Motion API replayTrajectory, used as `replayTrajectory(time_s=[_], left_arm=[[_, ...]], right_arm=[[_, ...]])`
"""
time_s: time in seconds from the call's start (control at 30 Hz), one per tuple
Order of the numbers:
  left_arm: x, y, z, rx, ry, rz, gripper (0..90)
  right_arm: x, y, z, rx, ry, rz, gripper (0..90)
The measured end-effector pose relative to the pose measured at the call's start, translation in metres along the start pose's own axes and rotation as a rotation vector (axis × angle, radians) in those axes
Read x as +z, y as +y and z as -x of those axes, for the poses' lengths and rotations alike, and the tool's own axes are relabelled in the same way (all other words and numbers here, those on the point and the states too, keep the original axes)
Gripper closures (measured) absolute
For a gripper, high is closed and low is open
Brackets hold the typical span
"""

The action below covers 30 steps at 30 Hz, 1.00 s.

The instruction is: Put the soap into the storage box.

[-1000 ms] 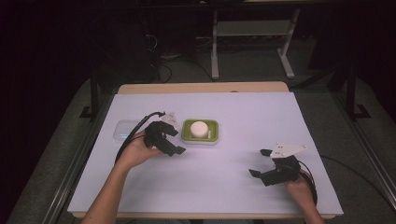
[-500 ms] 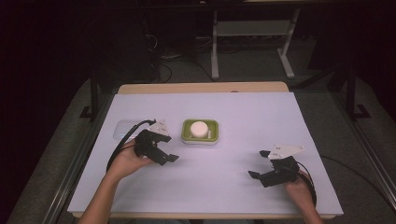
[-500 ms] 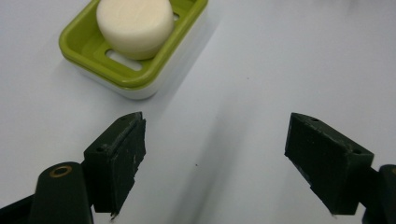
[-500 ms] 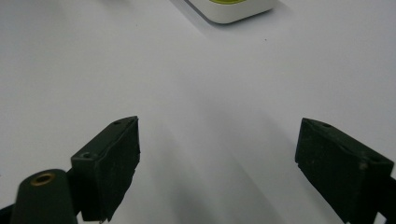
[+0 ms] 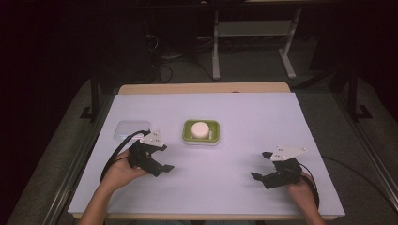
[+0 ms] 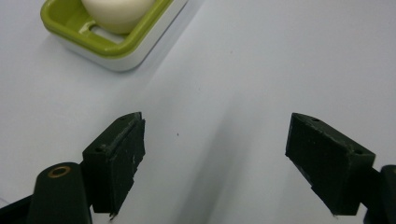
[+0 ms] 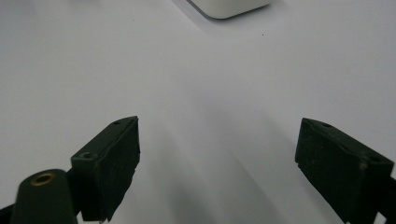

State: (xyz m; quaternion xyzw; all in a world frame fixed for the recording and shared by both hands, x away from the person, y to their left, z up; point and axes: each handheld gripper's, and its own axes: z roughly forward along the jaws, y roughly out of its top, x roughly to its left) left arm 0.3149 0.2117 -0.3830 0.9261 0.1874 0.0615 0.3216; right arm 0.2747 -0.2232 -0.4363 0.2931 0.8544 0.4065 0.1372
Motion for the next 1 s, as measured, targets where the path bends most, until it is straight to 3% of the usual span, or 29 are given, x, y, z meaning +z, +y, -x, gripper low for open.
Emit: replayTrajectory(time_s=[0.53, 0.67, 0.73, 0.83, 0.87, 0.9, 1.0], left_arm=[[-0.005, -0.034, 0.011, -0.04, 0.012, 0.004, 18.8], [-0.004, -0.044, 0.017, -0.025, 0.014, 0.004, 19.1], [-0.005, -0.049, 0.02, -0.049, 0.021, 0.033, 19.0], [-0.004, -0.063, 0.024, -0.1, 0.026, 0.128, 19.3], [-0.003, -0.066, 0.026, -0.104, 0.032, 0.114, 20.4], [-0.004, -0.069, 0.027, -0.083, 0.051, 0.091, 19.5], [-0.005, -0.077, 0.029, -0.117, 0.06, 0.141, 19.0]], right_arm=[[0.001, -0.002, 0.002, 0.004, -0.011, -0.017, 13.2], [0.001, -0.002, 0.001, 0.006, -0.014, -0.02, 13.2], [0.002, -0.003, 0.001, 0.007, -0.013, -0.022, 13.2], [0.003, -0.003, 0.001, 0.003, -0.013, -0.026, 13.2], [0.003, -0.003, 0.001, -0.004, -0.012, -0.027, 13.2], [0.003, -0.003, 0.0, -0.005, -0.011, -0.027, 13.2], [0.002, -0.003, 0.0, -0.011, -0.008, -0.023, 13.2]])
